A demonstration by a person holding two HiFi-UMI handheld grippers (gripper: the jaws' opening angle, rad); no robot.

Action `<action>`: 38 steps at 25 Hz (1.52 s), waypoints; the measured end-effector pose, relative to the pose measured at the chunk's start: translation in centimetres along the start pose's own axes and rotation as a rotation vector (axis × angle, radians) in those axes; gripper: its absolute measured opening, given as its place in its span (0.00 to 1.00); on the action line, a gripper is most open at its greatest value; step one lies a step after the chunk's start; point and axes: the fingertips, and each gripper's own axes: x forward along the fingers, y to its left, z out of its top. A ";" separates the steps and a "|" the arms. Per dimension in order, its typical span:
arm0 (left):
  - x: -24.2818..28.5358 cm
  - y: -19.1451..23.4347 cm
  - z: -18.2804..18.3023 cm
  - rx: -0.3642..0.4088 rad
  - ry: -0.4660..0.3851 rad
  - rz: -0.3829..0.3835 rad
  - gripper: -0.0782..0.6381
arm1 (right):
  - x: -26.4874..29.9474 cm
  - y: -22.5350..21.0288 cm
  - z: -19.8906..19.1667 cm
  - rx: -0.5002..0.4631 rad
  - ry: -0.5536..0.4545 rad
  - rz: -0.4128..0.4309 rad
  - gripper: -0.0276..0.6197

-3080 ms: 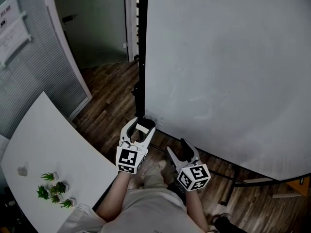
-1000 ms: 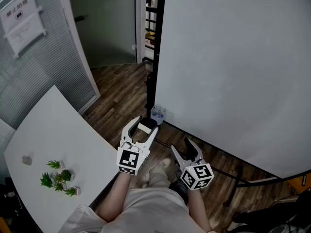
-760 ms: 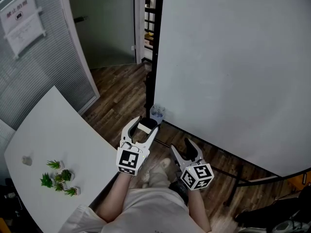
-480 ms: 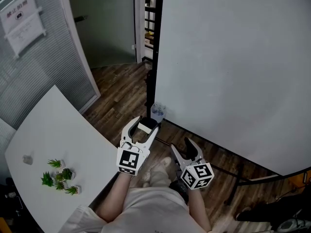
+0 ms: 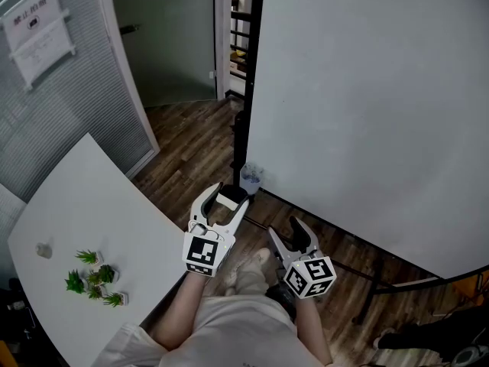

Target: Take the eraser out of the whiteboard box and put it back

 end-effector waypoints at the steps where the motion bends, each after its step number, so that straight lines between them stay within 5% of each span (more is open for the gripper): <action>1: 0.0 0.1 0.0 -0.001 -0.001 0.001 0.48 | 0.1 0.0 0.0 0.000 0.001 0.000 0.49; 38: 5.5 0.9 -0.9 -0.010 0.012 -0.012 0.48 | 2.7 -4.6 1.0 0.015 0.009 -0.018 0.49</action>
